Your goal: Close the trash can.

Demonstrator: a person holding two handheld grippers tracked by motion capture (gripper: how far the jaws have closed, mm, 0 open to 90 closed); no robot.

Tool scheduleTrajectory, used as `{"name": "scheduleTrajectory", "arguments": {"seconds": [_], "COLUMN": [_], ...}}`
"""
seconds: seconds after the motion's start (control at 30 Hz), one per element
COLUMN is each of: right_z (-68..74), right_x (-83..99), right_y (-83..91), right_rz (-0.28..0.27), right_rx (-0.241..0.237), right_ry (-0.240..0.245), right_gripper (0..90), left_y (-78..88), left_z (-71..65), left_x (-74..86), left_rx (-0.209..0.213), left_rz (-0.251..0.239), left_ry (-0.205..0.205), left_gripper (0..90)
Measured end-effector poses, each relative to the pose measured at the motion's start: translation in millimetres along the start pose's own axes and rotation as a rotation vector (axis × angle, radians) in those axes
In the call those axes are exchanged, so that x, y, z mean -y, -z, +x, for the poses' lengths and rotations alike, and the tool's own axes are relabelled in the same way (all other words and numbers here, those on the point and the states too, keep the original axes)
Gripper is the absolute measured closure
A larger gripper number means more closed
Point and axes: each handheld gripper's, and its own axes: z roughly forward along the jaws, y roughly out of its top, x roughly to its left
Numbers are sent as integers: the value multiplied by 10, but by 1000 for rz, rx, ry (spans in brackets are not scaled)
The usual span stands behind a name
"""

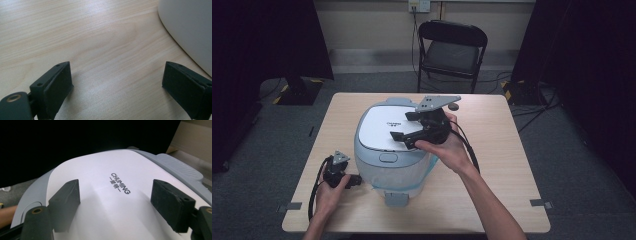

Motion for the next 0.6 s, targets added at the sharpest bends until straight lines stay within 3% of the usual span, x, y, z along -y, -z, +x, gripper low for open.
{"name": "scheduleTrajectory", "arguments": {"seconds": [0.37,0.6], "right_z": [182,248], "right_x": [62,43], "right_y": [1,13], "right_rz": [-35,-8], "right_rx": [6,28], "right_ry": [29,39], "right_gripper": [233,235], "left_y": [0,1], "left_z": [-1,-4], "left_x": [1,2], "left_rx": [0,-3], "left_rz": [0,0], "left_ry": [1,3], "left_gripper": [84,84]}}
